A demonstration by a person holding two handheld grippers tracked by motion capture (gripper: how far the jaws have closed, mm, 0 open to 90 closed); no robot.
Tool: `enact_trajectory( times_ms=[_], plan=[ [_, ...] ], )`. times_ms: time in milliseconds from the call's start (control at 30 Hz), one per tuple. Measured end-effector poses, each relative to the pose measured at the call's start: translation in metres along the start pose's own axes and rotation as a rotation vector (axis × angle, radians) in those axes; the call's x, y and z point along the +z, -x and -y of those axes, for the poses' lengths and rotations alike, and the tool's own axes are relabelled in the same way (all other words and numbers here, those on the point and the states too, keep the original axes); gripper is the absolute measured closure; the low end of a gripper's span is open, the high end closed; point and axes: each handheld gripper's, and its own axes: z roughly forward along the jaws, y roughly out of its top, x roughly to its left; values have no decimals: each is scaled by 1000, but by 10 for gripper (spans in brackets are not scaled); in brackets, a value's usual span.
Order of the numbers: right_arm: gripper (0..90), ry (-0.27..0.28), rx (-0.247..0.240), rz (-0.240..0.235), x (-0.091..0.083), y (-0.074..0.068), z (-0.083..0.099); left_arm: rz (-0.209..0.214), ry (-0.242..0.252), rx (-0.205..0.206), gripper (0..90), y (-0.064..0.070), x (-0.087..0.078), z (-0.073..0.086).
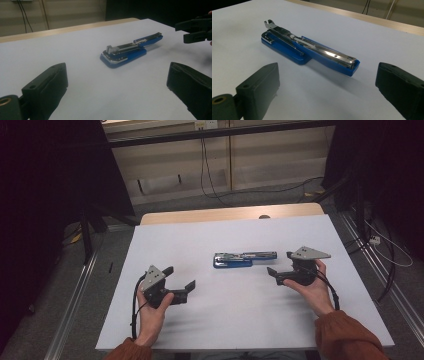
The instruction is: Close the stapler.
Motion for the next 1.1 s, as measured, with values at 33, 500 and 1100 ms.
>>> enact_trajectory(
  times_ms=[33,500,1100],
  plan=[
    [64,-3,-2,-2,1,0,0,2,-5,13,34,0,3,0],
    [184,-6,14,-21,3,1,1,7,-20,53,45,4,36,-16],
    [559,16,26,-36,4,3,0,-10,-38,78,43,-11,80,-29]
  ],
)
